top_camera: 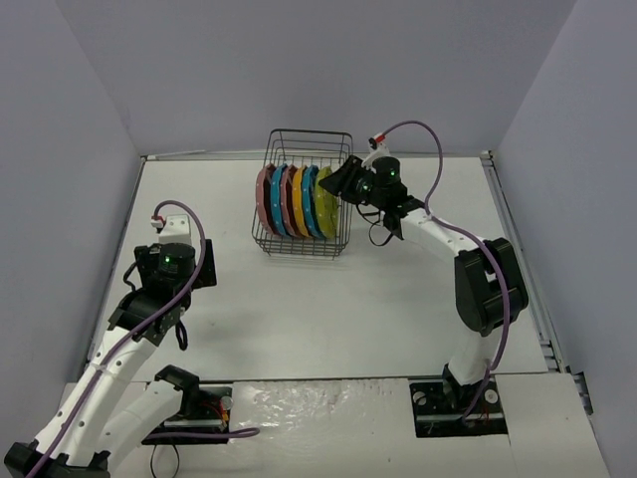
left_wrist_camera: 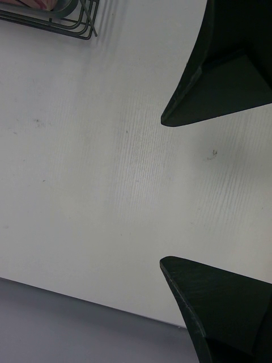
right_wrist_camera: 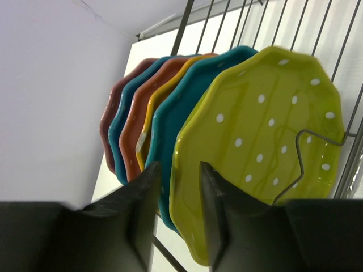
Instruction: Load the plates into the dish rack
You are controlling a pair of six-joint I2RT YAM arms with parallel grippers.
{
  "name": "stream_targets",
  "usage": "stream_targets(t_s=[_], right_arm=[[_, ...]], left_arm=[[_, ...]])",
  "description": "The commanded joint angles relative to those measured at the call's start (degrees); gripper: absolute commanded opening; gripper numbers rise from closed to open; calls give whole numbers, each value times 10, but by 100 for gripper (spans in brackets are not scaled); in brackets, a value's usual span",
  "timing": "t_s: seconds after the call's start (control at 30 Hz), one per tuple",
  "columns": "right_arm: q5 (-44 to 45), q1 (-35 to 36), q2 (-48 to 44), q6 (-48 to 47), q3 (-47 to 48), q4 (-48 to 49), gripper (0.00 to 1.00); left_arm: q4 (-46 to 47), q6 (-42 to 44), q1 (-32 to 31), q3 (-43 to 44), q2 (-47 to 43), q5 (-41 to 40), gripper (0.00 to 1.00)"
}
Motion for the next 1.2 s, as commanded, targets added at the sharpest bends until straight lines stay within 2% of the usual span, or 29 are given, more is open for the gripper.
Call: stream_targets(t_s=[0.0,0.07,0.23,0.37,0.5,0.57,0.77,0.9,1.0,1.17], right_arm=[[13,6,-8,-61,61,14,49],[12,6,-2,-74,75,3,55],[21,6,-15,-87,85,-20,61],[58,6,-51,-135,97,-82,70],[138,6,-138,-220,98,-171,83],[196,1,-195,-278,91,-231,97],[338,-26,-375,-359,53,-330,100],[410,-43,-489,-395,12,-359,100],[451,-45,-556,-410,1,-390,100],[459,-45,-645,-454,-3,-424,100]], left_arm=[[31,6,-1,12,-3,-2,97],[30,5,-1,12,-5,-2,97],[24,-2,-1,15,-11,4,97],[7,-16,-1,34,-21,20,97],[-19,-16,-1,80,-43,32,97],[-42,-5,-1,130,-56,35,97],[-84,28,-1,244,-62,48,97],[-109,43,-1,285,-61,62,97],[-126,45,-1,301,-62,52,97],[-187,58,-1,333,-69,31,97]])
